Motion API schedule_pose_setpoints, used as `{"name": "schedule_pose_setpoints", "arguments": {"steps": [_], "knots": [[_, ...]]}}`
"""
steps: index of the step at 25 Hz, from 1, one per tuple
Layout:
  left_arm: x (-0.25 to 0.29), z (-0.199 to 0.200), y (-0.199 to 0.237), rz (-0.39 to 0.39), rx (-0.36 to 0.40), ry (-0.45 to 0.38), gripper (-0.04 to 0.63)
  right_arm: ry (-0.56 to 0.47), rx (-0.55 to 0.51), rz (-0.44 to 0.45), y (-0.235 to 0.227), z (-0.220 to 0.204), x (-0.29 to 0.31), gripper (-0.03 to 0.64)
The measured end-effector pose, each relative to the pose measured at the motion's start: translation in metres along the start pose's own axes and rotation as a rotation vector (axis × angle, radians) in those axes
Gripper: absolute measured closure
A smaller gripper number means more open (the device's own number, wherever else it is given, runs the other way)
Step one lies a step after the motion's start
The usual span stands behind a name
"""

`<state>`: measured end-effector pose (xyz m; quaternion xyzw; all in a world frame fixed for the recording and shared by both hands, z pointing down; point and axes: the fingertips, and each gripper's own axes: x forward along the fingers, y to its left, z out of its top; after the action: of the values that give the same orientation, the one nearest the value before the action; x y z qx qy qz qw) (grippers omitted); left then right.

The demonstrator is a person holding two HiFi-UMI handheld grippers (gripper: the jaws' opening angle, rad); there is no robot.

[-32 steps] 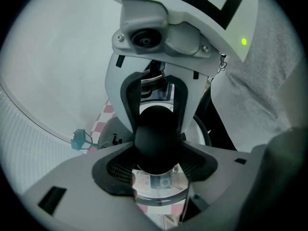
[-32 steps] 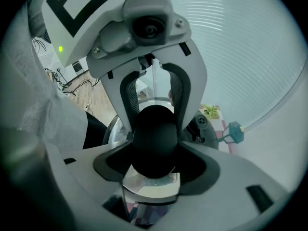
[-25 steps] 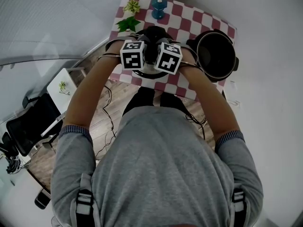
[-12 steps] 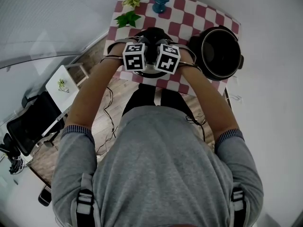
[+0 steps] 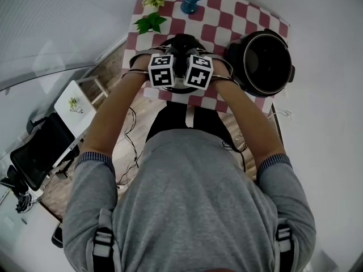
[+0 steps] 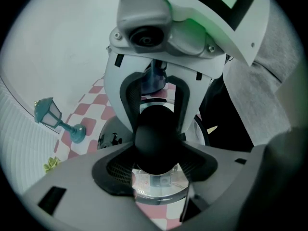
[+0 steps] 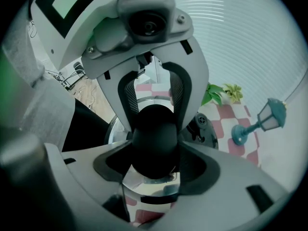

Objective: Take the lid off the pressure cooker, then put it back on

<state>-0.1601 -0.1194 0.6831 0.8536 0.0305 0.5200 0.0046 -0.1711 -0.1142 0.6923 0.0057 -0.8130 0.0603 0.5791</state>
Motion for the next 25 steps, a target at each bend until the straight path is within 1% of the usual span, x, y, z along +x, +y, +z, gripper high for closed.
{"name": "schedule_pose_setpoints", "arguments": {"steps": [6, 13, 19, 23, 25], "knots": [[0.015, -0.006, 0.003, -0.012, 0.004, 0.006, 0.295, -0.003, 0.005, -0.001, -0.004, -0.007, 0.014, 0.325], [0.03, -0.01, 0.001, -0.005, 0.016, 0.017, 0.295, 0.006, 0.003, -0.016, -0.004, -0.015, 0.028, 0.324], [0.038, -0.015, 0.001, 0.019, 0.043, 0.034, 0.295, 0.004, -0.009, -0.055, -0.004, -0.017, 0.037, 0.319], [0.04, -0.017, -0.002, 0.016, 0.028, 0.024, 0.293, 0.0, 0.007, -0.047, -0.003, -0.018, 0.042, 0.316], [0.039, -0.016, -0.002, 0.009, 0.009, 0.011, 0.291, -0.007, 0.029, -0.048, -0.004, -0.019, 0.04, 0.294]]}}
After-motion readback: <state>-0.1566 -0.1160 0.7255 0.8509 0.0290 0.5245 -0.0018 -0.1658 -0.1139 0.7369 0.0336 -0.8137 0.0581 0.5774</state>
